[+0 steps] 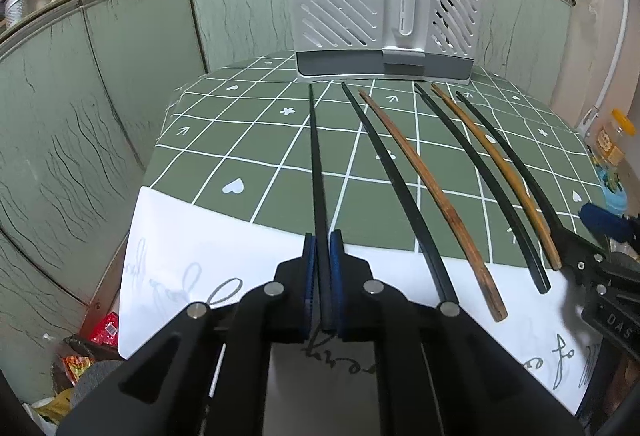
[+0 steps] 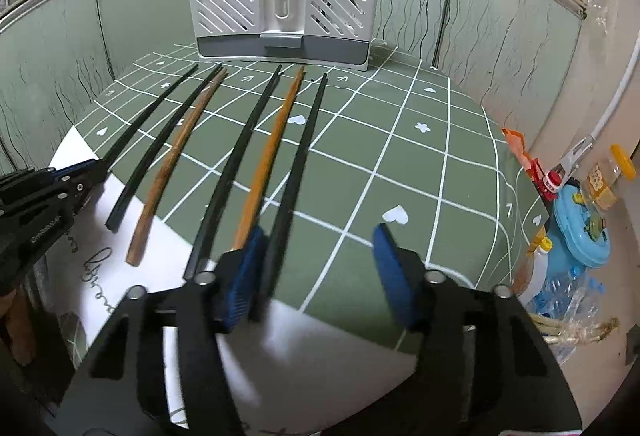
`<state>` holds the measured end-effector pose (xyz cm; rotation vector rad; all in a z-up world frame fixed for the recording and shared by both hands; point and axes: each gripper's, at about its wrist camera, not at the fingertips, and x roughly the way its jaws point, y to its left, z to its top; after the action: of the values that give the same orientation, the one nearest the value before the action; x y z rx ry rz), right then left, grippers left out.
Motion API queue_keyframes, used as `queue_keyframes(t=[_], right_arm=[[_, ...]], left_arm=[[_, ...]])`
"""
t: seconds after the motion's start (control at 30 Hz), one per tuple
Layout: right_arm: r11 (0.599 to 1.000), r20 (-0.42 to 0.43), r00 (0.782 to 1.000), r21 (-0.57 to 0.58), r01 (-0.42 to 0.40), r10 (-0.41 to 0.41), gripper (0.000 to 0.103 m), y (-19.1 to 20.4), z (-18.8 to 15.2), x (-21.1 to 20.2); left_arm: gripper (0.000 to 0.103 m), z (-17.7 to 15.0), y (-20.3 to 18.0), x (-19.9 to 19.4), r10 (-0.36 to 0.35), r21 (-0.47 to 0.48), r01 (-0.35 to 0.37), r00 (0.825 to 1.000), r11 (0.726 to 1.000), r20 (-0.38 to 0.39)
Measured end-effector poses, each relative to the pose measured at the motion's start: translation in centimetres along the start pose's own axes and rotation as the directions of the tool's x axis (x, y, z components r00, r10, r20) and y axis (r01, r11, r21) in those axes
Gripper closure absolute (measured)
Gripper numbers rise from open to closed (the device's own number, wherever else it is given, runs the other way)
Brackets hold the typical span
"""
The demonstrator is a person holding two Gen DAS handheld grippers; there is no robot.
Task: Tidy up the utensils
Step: 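Close the left tool on a black chopstick while the right tool grasps another black chopstick, then lift both held black chopsticks and carry them toward the white holder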
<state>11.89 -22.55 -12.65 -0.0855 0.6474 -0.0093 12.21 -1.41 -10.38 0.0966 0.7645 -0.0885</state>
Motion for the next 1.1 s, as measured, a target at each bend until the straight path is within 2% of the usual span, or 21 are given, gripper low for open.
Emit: queue_keyframes(t=[0.1,0.17,0.23,0.67,1.1], right_arm=[[0.999,0.019,0.999,0.006,0.042,-0.042,0.072,0.3,-0.4,-0.4],[0.997,0.026,0.997,0.021,0.076,-0.076,0.092,0.0,-0.4,-0.5],[0.997,0.027,0.997,0.037,0.070,-0.071,0.097,-0.5,-0.4,-0.5],[0.998,0.027,0.999,0.060,0.018,-0.019,0.097,-2.4,1.5,-2.4],[0.998,0.030,0.999,0.052,-0.044,0.042,0.097,-3.4,5.1,-5.0]], left_arm=[[0.095,-0.1,-0.1,-0.1,0.011,-0.009,-0.011,1.000,1.000,0.007],[0.095,-0.2,-0.2,-0.1,0.019,-0.009,-0.019,1.000,1.000,0.010],[0.095,-0.2,-0.1,-0.1,0.020,-0.014,-0.020,1.000,1.000,0.009],[0.095,0.7,0.9,-1.2,-0.022,-0.032,0.022,1.000,0.999,-0.011],[0.095,4.4,1.7,-4.8,-0.039,-0.030,0.040,0.998,0.999,0.045]])
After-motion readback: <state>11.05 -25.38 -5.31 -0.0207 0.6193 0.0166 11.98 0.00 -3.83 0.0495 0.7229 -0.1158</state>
